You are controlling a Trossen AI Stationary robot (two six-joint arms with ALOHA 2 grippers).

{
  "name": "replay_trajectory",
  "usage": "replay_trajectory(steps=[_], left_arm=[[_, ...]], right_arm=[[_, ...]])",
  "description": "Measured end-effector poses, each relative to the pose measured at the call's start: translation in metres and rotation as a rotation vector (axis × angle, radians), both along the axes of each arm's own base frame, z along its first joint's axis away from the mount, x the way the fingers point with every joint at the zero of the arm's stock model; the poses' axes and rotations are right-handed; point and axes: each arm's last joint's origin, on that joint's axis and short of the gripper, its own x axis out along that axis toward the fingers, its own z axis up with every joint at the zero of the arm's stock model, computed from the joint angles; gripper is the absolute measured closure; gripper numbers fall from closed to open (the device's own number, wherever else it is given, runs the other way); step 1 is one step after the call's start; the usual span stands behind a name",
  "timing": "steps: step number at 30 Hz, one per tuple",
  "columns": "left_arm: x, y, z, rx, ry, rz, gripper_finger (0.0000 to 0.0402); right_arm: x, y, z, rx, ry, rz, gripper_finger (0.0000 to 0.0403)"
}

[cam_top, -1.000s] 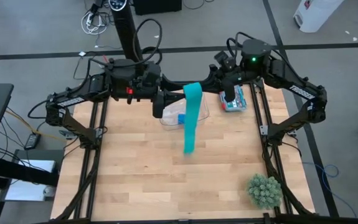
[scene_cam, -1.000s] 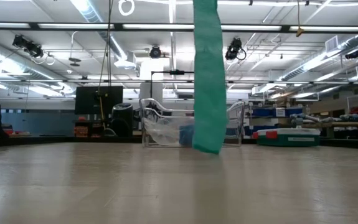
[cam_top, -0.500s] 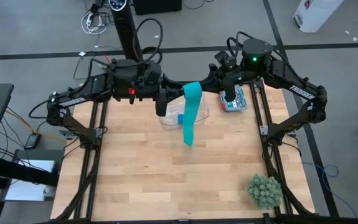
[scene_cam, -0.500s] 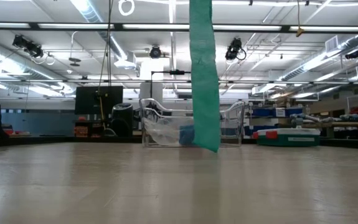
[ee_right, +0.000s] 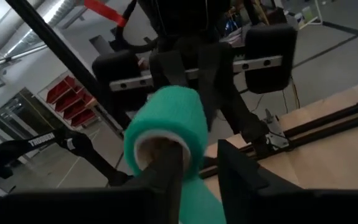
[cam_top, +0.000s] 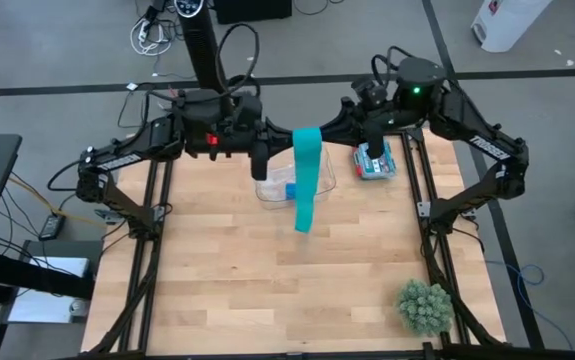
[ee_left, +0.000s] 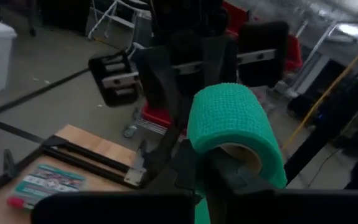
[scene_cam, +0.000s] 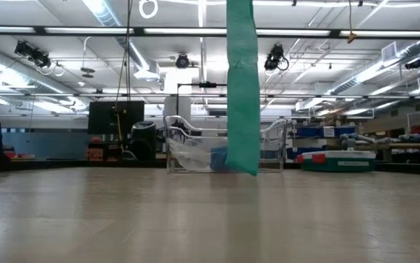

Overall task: Roll bandage
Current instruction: Roll the sky blue bandage

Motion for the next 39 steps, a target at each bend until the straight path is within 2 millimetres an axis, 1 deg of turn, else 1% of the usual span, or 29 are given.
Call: replay_trajectory(steps=[2, 5, 8, 10, 12, 15, 18, 20, 25, 28, 33, 39], left_arm=[[-0.003, 0.002, 0.002, -0.034, -0.010, -0.003, 0.0385], [-0.006, 0.005, 0.004, -0.060, -0.017, 0.007, 0.0385], [-0.009, 0.009, 0.005, -0.091, -0.024, 0.020, 0.0385], [-0.011, 0.012, 0.006, -0.116, -0.030, 0.034, 0.0385], [-0.011, 0.015, 0.005, -0.143, -0.028, 0.039, 0.0385], [-0.012, 0.017, 0.002, -0.210, -0.001, 0.022, 0.0385], [-0.012, 0.017, -0.003, -0.283, 0.051, 0.007, 0.0385], [-0.012, 0.016, -0.005, -0.329, 0.077, -0.010, 0.0385], [-0.012, 0.014, -0.006, -0.451, 0.086, -0.058, 0.0378], [-0.012, 0.013, -0.007, -0.495, 0.101, -0.085, 0.0378], [-0.012, 0.012, -0.009, -0.602, 0.127, -0.126, 0.0384], [-0.012, 0.012, -0.010, -0.702, 0.145, -0.116, 0.0383]], right_arm=[[-0.010, -0.003, 0.004, -0.010, -0.011, -0.034, 0.0297], [-0.025, -0.004, 0.011, -0.038, -0.036, -0.063, 0.0293], [-0.031, -0.001, 0.011, -0.042, -0.029, -0.018, 0.0296], [-0.029, 0.005, 0.008, -0.044, -0.003, 0.019, 0.0297], [-0.022, 0.010, 0.005, -0.067, 0.013, 0.047, 0.0297], [-0.013, 0.016, 0.001, -0.147, 0.014, 0.039, 0.0298], [-0.012, 0.021, 0.001, -0.302, -0.002, -0.023, 0.0298], [-0.013, 0.023, 0.001, -0.375, -0.005, -0.069, 0.0298], [-0.016, 0.024, 0.002, -0.521, -0.014, -0.099, 0.0298], [-0.012, 0.023, -0.001, -0.575, 0.003, -0.105, 0.0296], [-0.010, 0.026, 0.001, -0.668, -0.034, -0.095, 0.0273], [0.007, 0.036, -0.004, -0.749, -0.037, -0.102, 0.0226]])
